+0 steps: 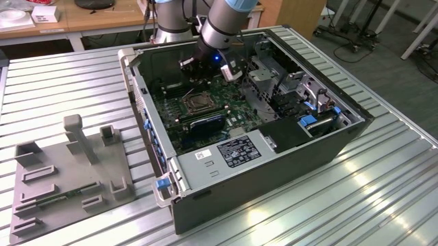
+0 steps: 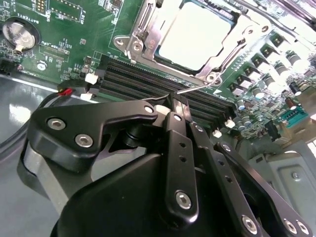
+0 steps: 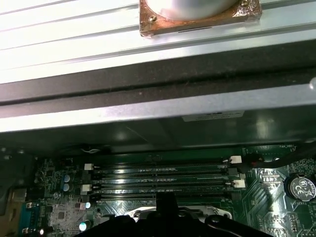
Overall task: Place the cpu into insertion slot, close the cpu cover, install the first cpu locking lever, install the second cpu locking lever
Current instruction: 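Install the first cpu locking lever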
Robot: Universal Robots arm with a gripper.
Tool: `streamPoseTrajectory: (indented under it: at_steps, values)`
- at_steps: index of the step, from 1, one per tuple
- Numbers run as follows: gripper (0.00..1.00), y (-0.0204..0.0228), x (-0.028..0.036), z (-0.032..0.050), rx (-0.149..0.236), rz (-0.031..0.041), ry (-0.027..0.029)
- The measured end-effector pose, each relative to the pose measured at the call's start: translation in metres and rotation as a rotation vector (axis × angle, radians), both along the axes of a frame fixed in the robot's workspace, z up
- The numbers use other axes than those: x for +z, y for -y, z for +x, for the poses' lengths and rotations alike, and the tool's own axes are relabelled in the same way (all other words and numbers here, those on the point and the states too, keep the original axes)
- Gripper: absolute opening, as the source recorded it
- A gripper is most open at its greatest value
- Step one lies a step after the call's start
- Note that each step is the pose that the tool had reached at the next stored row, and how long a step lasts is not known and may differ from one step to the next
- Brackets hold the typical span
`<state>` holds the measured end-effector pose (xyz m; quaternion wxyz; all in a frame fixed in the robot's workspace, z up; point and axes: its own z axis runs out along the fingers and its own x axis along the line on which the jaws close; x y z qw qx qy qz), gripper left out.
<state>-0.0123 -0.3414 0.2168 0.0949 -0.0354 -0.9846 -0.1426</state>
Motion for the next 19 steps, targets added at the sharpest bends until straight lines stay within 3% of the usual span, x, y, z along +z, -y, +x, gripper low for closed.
streamPoseTrajectory:
  at_steps: [6,15,16,19]
  values:
    - [0.11,0.0000,0.0082,0.0000,0.000,0.0001,0.0000]
    - [0.11,0.0000,0.0093,0.0000,0.000,0.0001,-0.0006]
    - [0.11,0.0000,0.0094,0.0000,0.000,0.0000,-0.0052]
    - [0.11,0.0000,0.0092,0.0000,0.000,0.0000,-0.0346]
